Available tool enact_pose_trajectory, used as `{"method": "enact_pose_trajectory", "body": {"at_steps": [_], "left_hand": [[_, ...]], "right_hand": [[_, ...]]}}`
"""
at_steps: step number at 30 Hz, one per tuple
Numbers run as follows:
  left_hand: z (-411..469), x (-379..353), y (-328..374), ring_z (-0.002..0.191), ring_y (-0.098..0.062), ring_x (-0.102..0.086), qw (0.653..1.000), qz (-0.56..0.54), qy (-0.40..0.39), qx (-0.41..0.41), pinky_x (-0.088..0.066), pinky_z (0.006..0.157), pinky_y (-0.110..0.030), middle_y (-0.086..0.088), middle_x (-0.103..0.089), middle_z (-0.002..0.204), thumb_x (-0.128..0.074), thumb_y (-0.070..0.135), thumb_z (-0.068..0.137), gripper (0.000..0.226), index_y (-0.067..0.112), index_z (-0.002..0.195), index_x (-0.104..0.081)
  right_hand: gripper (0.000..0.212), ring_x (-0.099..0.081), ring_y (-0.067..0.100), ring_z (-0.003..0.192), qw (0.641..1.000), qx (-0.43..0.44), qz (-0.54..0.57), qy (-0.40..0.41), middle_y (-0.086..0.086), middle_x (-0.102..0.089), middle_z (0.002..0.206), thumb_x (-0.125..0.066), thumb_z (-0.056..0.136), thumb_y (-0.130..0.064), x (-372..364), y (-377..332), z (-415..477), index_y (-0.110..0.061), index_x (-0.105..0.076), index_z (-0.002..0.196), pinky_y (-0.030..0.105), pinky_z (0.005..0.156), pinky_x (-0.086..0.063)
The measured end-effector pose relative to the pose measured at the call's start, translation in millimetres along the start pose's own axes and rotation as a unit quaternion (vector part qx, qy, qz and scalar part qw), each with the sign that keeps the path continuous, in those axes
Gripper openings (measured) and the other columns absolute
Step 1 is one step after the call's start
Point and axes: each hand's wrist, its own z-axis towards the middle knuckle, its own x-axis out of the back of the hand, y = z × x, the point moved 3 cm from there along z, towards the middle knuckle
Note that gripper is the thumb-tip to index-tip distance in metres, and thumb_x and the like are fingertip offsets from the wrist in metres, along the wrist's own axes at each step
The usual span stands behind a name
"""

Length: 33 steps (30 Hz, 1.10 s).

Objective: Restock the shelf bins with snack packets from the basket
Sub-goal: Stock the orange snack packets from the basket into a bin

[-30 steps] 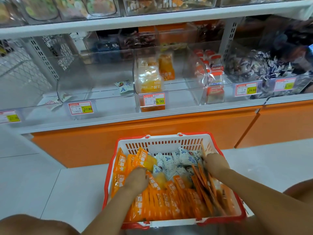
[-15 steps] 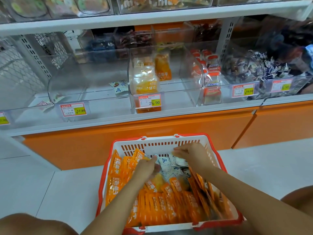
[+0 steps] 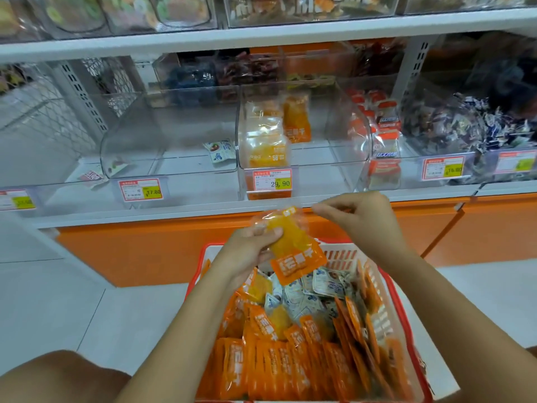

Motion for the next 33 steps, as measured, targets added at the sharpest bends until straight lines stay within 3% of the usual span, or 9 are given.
{"method": "enact_pose_trajectory", "body": {"at_steps": [3, 8, 11, 15, 18, 22, 25, 27, 33], "left_hand": [[-6.1, -7.7, 26.7, 0.086, -0.016, -0.07, 0.997, 0.04, 0.025, -0.065, -0.056, 0.082, -0.028, -0.004, -0.074, 0.091, -0.063, 0.014, 0.088, 0.01, 0.011, 0.095, -0.069], [-6.3, -9.8, 78.7, 0.077, -0.015, -0.071, 0.981, 0.078, 0.077, -0.162, -0.057, 0.066, -0.024, -0.003, -0.074, 0.089, -0.069, 0.015, 0.083, 0.013, 0.015, 0.096, -0.071], [2.0, 6.1, 105.7, 0.085, -0.01, -0.067, 0.937, 0.189, 0.149, -0.255, -0.055, 0.076, -0.023, 0.006, -0.071, 0.089, -0.062, 0.023, 0.091, 0.008, 0.022, 0.091, -0.069], [18.9, 38.1, 116.9, 0.116, -0.016, -0.054, 0.84, 0.378, 0.263, -0.287, -0.044, 0.1, -0.033, 0.004, -0.059, 0.125, -0.055, 0.023, 0.094, 0.031, 0.02, 0.125, -0.06], [34.8, 46.2, 107.1, 0.128, -0.021, -0.047, 0.849, 0.405, 0.224, -0.254, -0.038, 0.108, -0.04, -0.001, -0.048, 0.142, -0.053, 0.023, 0.095, 0.043, 0.017, 0.138, -0.048], [45.7, 52.7, 101.4, 0.129, -0.016, -0.046, 0.816, 0.467, 0.183, -0.288, -0.038, 0.109, -0.036, 0.002, -0.045, 0.144, -0.051, 0.024, 0.096, 0.045, 0.018, 0.141, -0.045], [47.1, 63.1, 104.0, 0.121, -0.003, -0.047, 0.819, 0.455, 0.176, -0.303, -0.031, 0.099, -0.003, 0.014, -0.045, 0.134, -0.052, 0.017, 0.095, 0.042, 0.022, 0.137, -0.048], [48.4, 66.9, 106.3, 0.118, 0.001, -0.047, 0.834, 0.421, 0.178, -0.308, -0.028, 0.09, 0.006, 0.016, -0.047, 0.126, -0.054, 0.012, 0.094, 0.039, 0.025, 0.131, -0.052], [53.3, 73.6, 106.3, 0.112, 0.016, -0.048, 0.854, 0.382, 0.161, -0.315, -0.037, 0.094, -0.002, 0.017, -0.053, 0.125, -0.056, 0.009, 0.093, 0.041, 0.032, 0.126, -0.05]], "right_hand": [[0.046, -0.064, 0.004, 0.09, 0.996, -0.062, -0.008, -0.06, -0.009, -0.069, 0.103, -0.078, 0.074, -0.034, -9.8, -0.8, 5.6, -0.024, -0.066, 0.118, 0.019, 0.078, -0.052], [0.027, -0.071, 0.016, 0.083, 0.972, -0.111, 0.107, -0.177, 0.006, -0.074, 0.087, -0.079, 0.074, -0.024, -18.8, -8.5, 23.2, -0.014, -0.071, 0.097, 0.035, 0.08, -0.056], [0.011, -0.066, 0.006, 0.068, 0.984, -0.077, 0.146, -0.073, 0.004, -0.068, 0.069, -0.076, 0.078, -0.017, -10.7, -20.8, 50.2, -0.013, -0.067, 0.082, 0.024, 0.064, -0.053], [0.025, -0.057, 0.015, 0.062, 0.986, -0.064, 0.119, 0.103, 0.006, -0.058, 0.068, -0.071, 0.083, -0.017, 17.4, -24.3, 103.6, -0.004, -0.057, 0.066, 0.03, 0.059, -0.048], [0.025, -0.059, 0.021, 0.071, 0.984, -0.072, 0.027, 0.158, 0.005, -0.058, 0.073, -0.074, 0.08, -0.023, 29.5, -18.7, 155.7, -0.014, -0.059, 0.063, 0.037, 0.071, -0.052], [0.033, -0.061, 0.025, 0.102, 0.975, -0.102, -0.112, 0.163, 0.013, -0.065, 0.103, -0.074, 0.081, -0.024, 23.7, -11.1, 214.8, -0.005, -0.068, 0.106, 0.029, 0.08, -0.044], [0.039, -0.06, 0.031, 0.108, 0.97, -0.144, -0.149, 0.129, 0.019, -0.063, 0.115, -0.075, 0.081, -0.021, 5.1, 4.1, 249.8, 0.003, -0.064, 0.109, 0.035, 0.087, -0.049], [0.034, -0.058, 0.032, 0.113, 0.964, -0.151, -0.204, 0.084, 0.02, -0.061, 0.12, -0.066, 0.089, -0.022, -9.8, 16.0, 270.2, 0.004, -0.062, 0.113, 0.038, 0.095, -0.048], [0.033, -0.056, 0.029, 0.112, 0.955, -0.117, -0.272, 0.023, 0.017, -0.059, 0.123, -0.048, 0.097, -0.024, -45.8, 39.7, 309.3, -0.003, -0.061, 0.119, 0.029, 0.087, -0.043]]}}
